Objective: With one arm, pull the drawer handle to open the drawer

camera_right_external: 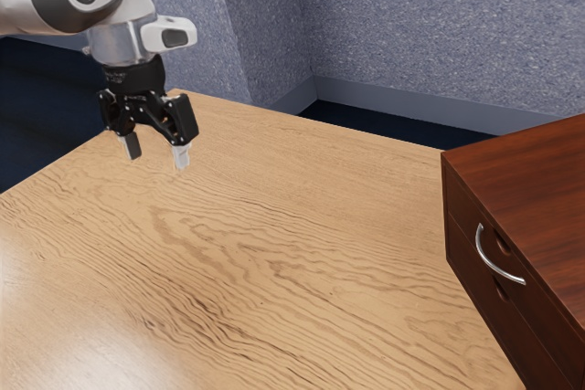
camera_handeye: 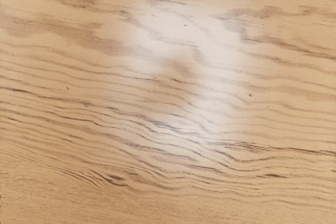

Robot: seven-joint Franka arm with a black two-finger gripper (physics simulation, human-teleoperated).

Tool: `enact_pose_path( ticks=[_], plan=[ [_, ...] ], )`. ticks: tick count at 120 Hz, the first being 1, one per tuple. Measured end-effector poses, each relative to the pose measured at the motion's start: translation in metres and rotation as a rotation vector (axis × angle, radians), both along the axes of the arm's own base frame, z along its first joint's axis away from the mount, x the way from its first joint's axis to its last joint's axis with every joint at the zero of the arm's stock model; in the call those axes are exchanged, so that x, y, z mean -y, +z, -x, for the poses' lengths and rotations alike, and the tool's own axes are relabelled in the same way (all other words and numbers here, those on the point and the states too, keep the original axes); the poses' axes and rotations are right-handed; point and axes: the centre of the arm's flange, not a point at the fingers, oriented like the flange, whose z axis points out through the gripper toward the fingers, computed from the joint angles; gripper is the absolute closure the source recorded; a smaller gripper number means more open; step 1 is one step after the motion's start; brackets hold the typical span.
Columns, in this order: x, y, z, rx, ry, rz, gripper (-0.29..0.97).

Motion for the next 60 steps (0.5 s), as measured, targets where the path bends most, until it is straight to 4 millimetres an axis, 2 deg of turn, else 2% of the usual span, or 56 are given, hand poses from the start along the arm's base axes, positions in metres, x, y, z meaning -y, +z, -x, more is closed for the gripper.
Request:
enact_pose_path(
  ticks=[6, 19, 23, 28, 35, 40, 47, 51, 55, 60],
  plan=[
    [-0.005, 0.002, -0.002, 0.038, 0.005, 0.009, 0.0],
    [-0.035, 0.005, -0.002, 0.101, 0.054, 0.041, 0.0],
    [-0.037, 0.017, 0.001, 0.132, 0.06, 0.041, 0.0],
    [-0.033, 0.058, 0.014, 0.209, 0.063, 0.028, 0.0],
    [-0.02, 0.112, 0.043, 0.305, 0.071, 0.023, 0.0],
    [-0.011, 0.133, 0.06, 0.33, 0.092, 0.018, 0.0],
    [0.001, 0.147, 0.077, 0.329, 0.134, 0.013, 0.0],
    [0.014, 0.15, 0.082, 0.317, 0.153, 0.014, 0.0],
    [0.038, 0.151, 0.083, 0.301, 0.148, 0.018, 0.0],
    [0.084, 0.146, 0.081, 0.27, 0.107, 0.029, 0.0]
  ],
)
